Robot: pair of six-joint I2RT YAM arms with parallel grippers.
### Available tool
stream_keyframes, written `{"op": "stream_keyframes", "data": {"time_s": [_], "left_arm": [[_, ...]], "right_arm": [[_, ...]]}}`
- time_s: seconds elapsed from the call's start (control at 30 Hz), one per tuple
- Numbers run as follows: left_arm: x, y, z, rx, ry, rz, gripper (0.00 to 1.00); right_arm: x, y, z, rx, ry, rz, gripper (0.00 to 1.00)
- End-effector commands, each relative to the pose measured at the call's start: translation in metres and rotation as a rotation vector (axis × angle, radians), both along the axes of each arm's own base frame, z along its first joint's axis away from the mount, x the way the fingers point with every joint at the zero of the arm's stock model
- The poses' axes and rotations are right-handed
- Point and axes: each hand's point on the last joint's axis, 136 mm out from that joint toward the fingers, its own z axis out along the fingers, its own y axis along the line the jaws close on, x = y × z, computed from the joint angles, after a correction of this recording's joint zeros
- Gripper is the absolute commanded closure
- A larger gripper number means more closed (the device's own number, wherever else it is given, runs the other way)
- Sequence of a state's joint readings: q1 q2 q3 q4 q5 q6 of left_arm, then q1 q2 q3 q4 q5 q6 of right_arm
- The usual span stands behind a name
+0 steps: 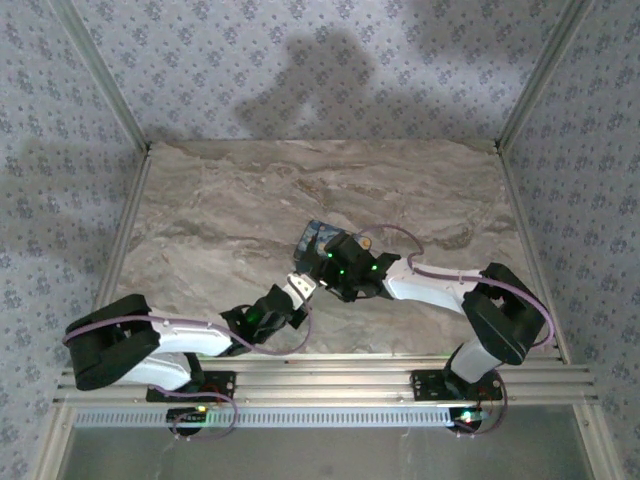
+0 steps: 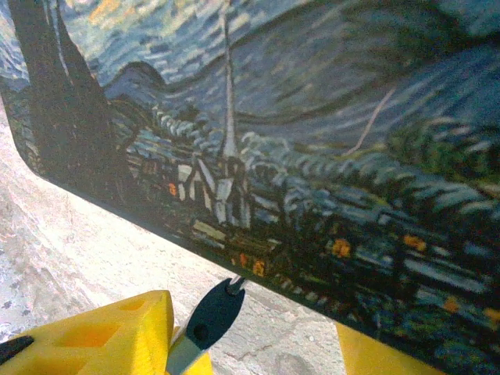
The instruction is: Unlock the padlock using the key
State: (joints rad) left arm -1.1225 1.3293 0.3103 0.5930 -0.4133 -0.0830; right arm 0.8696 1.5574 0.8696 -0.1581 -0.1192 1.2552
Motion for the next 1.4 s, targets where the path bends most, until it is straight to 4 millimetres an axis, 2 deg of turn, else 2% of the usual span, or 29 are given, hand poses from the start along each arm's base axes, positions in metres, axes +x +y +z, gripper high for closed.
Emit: {"op": "stream_keyframes", "data": {"time_s": [0.0,0.3,0.5,0.6,0.77,0.87,0.93,1.37], "left_arm": [[0.004,-0.005,0.020,-0.011,-0.060,0.004,1.00],[0.006,-0.009,0.024,0.025,-0.084,0.000,1.00],[0.007,-0.010,0.025,0.032,-0.088,0.003,1.00],[0.008,-0.010,0.025,0.037,-0.089,0.007,1.00],[0.010,-0.011,0.025,0.048,-0.096,0.019,1.00],[0.011,-0.010,0.027,0.055,-0.106,0.034,1.00],[0.011,-0.010,0.028,0.061,-0.112,0.042,1.00],[0.008,-0.010,0.020,0.082,-0.101,0.053,1.00]], "right_arm": [[0.001,-0.003,0.009,-0.027,-0.024,0.007,0.45],[0.002,0.004,0.011,-0.009,-0.023,0.012,0.63],[0.002,0.008,0.012,-0.003,-0.021,0.019,0.69],[-0.001,0.010,0.012,-0.001,-0.015,0.023,0.67],[-0.004,0.009,0.010,-0.005,-0.007,0.021,0.55],[-0.005,0.009,0.011,0.000,-0.005,0.017,0.55],[-0.006,0.010,0.013,0.004,-0.006,0.018,0.59],[-0.005,0.017,0.012,0.009,-0.001,0.035,0.99]]}}
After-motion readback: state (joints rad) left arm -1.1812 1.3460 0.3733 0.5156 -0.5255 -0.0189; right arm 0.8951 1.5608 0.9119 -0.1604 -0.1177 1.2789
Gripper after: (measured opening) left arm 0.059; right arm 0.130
